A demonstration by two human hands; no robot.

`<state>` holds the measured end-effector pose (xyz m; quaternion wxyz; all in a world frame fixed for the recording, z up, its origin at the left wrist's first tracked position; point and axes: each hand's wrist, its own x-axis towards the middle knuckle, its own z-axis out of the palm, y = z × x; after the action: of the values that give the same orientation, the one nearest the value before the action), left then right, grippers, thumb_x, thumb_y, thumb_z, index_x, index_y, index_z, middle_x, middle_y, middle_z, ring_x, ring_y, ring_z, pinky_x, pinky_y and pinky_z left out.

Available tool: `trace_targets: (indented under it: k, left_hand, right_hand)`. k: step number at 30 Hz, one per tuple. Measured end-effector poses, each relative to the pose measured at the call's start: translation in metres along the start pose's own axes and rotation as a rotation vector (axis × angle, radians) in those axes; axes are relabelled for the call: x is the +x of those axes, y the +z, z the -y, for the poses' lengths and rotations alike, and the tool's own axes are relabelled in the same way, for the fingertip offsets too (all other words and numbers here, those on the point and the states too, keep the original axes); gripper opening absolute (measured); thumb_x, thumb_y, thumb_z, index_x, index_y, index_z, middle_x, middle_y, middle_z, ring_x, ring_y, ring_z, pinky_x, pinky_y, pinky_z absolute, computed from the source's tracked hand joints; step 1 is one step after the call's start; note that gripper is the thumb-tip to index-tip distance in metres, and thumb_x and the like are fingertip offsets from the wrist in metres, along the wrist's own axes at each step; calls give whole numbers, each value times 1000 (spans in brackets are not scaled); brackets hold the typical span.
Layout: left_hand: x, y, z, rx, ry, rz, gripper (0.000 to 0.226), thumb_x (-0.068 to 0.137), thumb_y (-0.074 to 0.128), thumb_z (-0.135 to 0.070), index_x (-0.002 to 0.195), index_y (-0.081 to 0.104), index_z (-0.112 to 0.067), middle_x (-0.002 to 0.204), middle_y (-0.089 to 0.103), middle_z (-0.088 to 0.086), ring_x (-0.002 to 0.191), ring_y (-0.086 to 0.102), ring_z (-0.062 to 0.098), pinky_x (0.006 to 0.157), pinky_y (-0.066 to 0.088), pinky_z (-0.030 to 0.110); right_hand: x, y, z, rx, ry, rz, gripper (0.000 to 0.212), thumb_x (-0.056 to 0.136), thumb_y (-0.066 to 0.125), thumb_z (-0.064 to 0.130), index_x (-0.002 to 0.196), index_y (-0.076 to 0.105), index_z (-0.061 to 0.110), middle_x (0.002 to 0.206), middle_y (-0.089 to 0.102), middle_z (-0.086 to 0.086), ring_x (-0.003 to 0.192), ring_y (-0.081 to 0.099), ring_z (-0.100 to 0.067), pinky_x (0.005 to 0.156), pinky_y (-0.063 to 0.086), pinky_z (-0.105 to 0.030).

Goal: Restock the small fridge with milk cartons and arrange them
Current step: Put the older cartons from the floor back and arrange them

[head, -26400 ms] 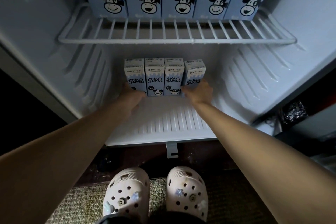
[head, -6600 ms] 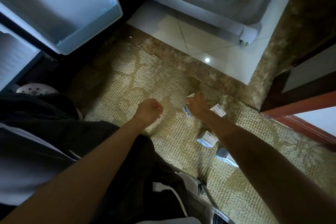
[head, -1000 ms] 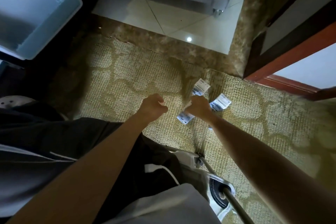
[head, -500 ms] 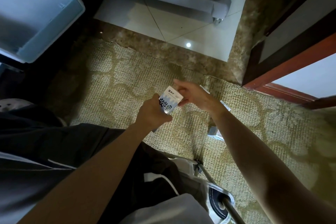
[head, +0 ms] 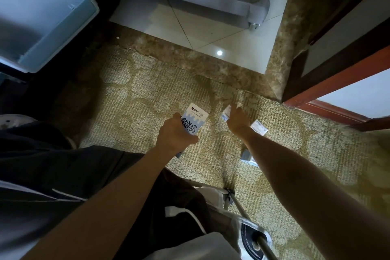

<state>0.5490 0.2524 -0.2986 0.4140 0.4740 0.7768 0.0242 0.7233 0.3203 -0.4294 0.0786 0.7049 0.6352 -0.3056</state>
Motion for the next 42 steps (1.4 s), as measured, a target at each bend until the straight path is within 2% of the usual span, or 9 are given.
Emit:
trace_targets:
  k: [4,12,16,21,24,31,35,38,42]
  left_hand:
    - [0,-1,0,-25,-11,-3,57,71,76,-20,118,47,-6,110,61,11,99,62,26,74,45,27]
    - [0,-14,1,-241,-66,-93,52,71,76,-15,114,48,-3,109,61,12,99,61,27,74,47,29]
    - [0,-40,6,-401,-84,-241,45,72,74,-13,108,48,-7,103,60,12,90,59,25,68,45,28]
    - [0,-106,26,-486,-128,-492,59,72,75,-18,122,47,-8,110,61,8,93,59,21,68,53,28]
    - [-6,-151,41,-562,-139,-630,58,77,73,-17,126,45,-7,107,53,2,95,54,15,62,46,17]
    - [-26,-254,104,-661,-173,-895,48,70,73,-19,112,54,-5,104,62,6,92,59,18,76,53,30]
    - [-39,-304,155,-708,-239,-1005,36,67,73,-20,97,65,-2,82,66,4,75,63,15,49,45,19]
    - [-49,-331,198,-760,-298,-1102,34,66,70,-23,92,68,-2,81,70,6,80,69,20,62,53,24]
    - [-58,-351,258,-788,-372,-1172,27,68,69,-20,87,70,0,76,70,8,77,70,22,75,58,32]
  right_hand:
    - [-1,-1,1,9,-60,-19,55,89,52,1,139,33,11,126,52,-22,117,53,-36,95,44,-42]
    - [-5,-21,48,29,-157,20,47,84,65,30,121,51,6,119,61,-17,109,60,-31,88,48,-37]
    - [-7,-41,98,119,-302,7,42,82,68,28,116,57,5,117,64,-16,106,62,-31,86,51,-38]
    - [-14,-69,188,194,-500,-9,30,81,68,22,104,60,6,101,68,-15,89,66,-30,73,55,-39]
    - [-25,-83,245,168,-647,-63,27,78,68,22,94,60,1,90,68,-17,83,65,-32,67,54,-40]
    - [-84,-105,377,292,-878,-28,38,80,68,37,94,60,2,87,68,-8,74,62,-24,53,44,-31]
    - [-114,-97,439,285,-1000,18,32,81,68,32,91,58,3,78,59,-4,72,54,-21,54,39,-25]
    - [-131,-81,482,236,-1060,48,29,81,67,25,97,58,2,91,64,-13,79,59,-26,57,44,-30]
    - [-151,-51,533,172,-1134,139,19,81,65,21,92,55,9,83,57,-5,75,56,-23,51,36,-25]
